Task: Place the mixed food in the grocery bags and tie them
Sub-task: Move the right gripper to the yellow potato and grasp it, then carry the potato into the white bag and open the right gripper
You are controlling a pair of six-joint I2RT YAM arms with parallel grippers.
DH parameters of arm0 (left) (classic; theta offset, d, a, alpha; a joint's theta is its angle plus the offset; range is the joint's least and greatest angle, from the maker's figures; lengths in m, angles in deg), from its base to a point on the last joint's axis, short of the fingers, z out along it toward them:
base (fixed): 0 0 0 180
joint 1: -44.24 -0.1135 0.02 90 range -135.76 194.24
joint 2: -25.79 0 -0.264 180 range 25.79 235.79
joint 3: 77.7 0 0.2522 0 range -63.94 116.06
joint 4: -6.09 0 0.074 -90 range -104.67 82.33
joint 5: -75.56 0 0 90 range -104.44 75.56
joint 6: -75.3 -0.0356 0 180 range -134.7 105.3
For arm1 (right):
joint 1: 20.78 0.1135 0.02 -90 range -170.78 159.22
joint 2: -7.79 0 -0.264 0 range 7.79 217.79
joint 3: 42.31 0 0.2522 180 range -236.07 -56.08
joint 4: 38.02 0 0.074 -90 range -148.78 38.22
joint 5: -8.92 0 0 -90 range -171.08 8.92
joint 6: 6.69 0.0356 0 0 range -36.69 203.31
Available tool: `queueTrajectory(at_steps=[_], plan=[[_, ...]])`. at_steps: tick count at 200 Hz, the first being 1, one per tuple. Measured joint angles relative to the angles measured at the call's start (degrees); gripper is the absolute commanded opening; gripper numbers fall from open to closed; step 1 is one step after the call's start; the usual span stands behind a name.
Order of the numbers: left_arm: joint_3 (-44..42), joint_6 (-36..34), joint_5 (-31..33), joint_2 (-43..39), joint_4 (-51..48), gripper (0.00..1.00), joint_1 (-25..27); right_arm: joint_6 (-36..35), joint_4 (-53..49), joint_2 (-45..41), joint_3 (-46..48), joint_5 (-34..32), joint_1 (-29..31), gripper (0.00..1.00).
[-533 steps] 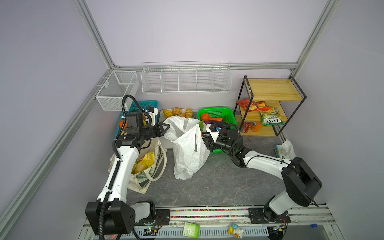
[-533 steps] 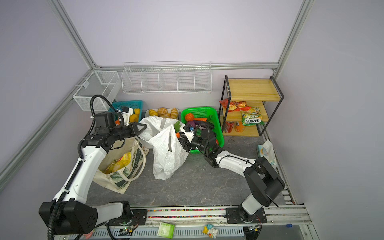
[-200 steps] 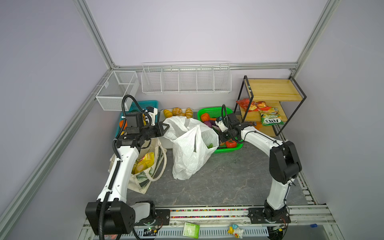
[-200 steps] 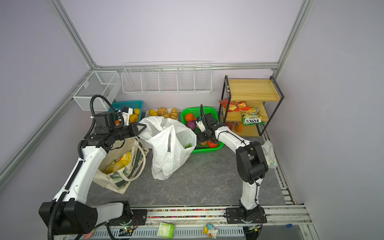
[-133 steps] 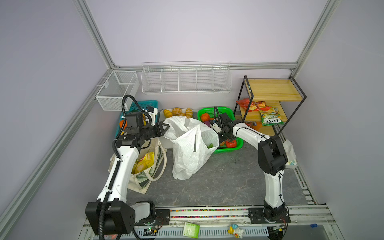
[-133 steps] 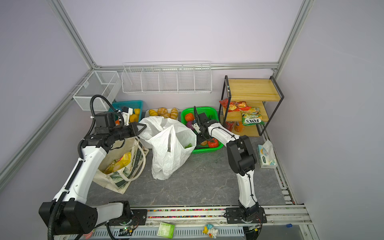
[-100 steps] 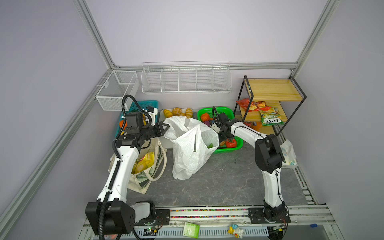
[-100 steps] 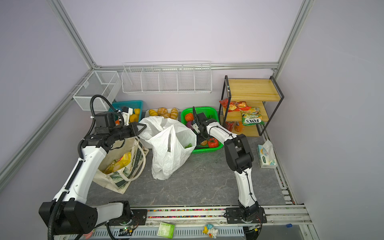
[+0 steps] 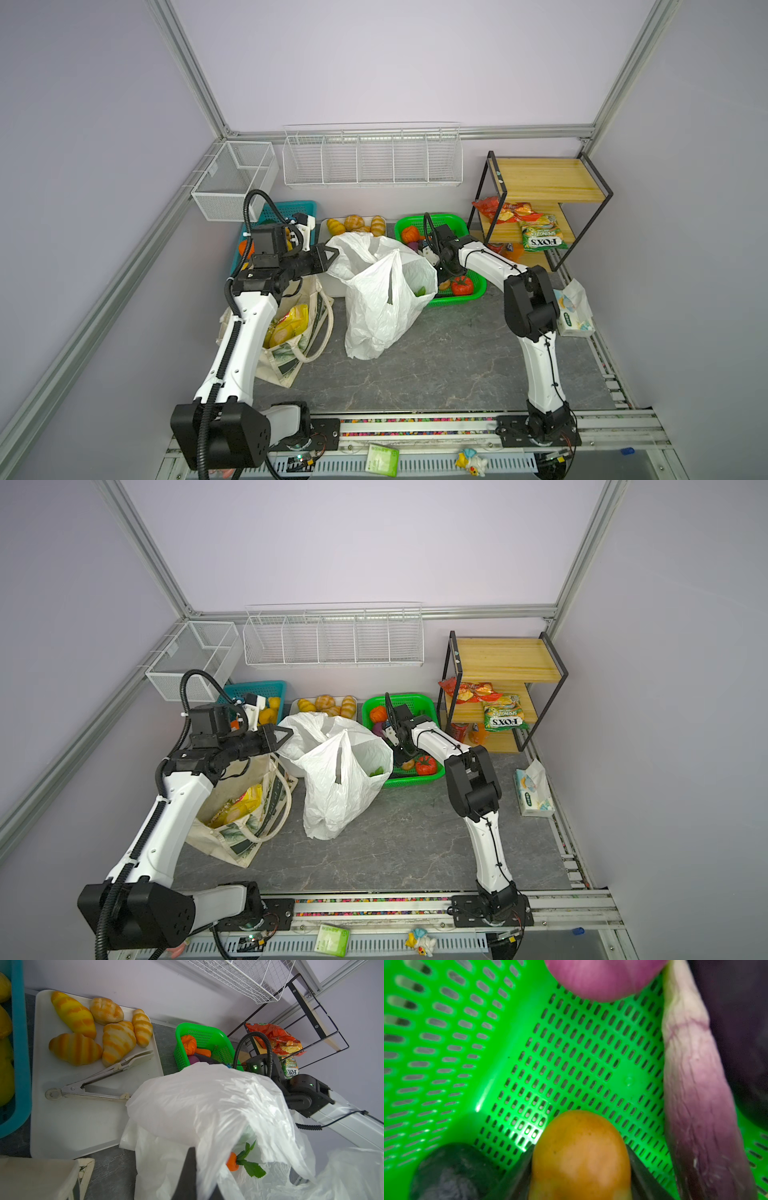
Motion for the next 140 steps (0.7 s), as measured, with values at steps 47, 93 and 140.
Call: queueTrajectory(at_steps=[47,93,140], plan=[[0.0,0.0,0.0,0.0,0.0,0.0,0.0,3.5,5.7,-18.7,10.5,5.2,-1.7,0.47],[0.0,0.0,0.0,0.0,0.0,0.0,0.0,6.5,15.3,-42.4,20.8,13.9,-1.9,0.46],[0.0,0.0,0.0,0.0,0.0,0.0,0.0,1.5,19.6,-47.2,23.1,23.1,6.4,0.47]])
